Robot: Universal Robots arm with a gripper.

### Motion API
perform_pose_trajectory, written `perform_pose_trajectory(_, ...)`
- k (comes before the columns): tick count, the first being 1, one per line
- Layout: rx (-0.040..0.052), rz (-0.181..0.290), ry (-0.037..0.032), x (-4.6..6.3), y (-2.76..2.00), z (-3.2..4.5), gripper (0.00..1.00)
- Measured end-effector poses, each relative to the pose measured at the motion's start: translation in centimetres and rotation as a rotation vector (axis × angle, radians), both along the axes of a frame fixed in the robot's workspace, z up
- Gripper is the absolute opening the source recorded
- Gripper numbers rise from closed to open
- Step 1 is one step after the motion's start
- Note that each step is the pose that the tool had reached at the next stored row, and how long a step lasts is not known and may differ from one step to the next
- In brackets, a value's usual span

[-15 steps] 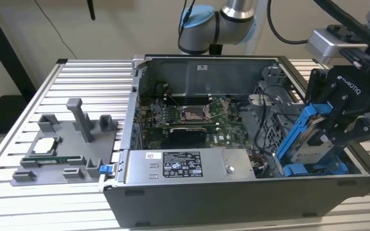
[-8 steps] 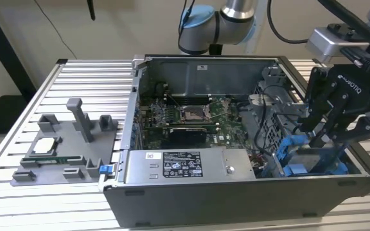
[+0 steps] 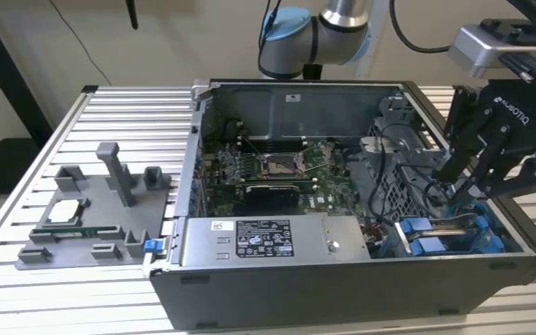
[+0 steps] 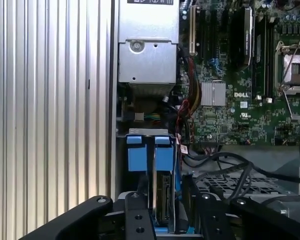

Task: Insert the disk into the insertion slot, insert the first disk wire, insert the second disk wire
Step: 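Insert the disk into the insertion slot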

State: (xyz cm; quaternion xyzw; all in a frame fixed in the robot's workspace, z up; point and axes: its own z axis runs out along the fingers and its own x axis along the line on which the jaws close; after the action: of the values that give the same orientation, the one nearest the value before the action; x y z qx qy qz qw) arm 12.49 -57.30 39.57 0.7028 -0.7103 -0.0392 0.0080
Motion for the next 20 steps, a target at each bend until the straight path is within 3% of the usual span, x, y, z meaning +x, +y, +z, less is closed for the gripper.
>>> perform_pose_trajectory(3,0.0449,0.000,-0.0050,0.0,0.14,0.01,1.00)
perform_pose_trajectory(4,0.0548,0.000,-0.0082,0.0,0.18,0.01,1.00)
perform_pose_trajectory(6,0.0655,0.000,-0.0204,-0.1,0.34,0.00,1.00)
perform_pose_trajectory(9,0.0767,0.001,-0.0443,-0.2,0.74,0.00,1.00)
perform_pose_trajectory(11,0.0783,0.002,-0.0610,-0.2,1.13,-0.04,1.00)
perform_pose_trajectory(15,0.0791,0.003,-0.0834,-0.2,1.74,-0.27,1.00)
perform_pose_trajectory(16,0.0792,0.003,-0.0869,-0.2,1.82,-0.32,1.00)
perform_pose_trajectory(20,0.0786,0.003,-0.0876,-0.2,2.34,-0.36,1.00)
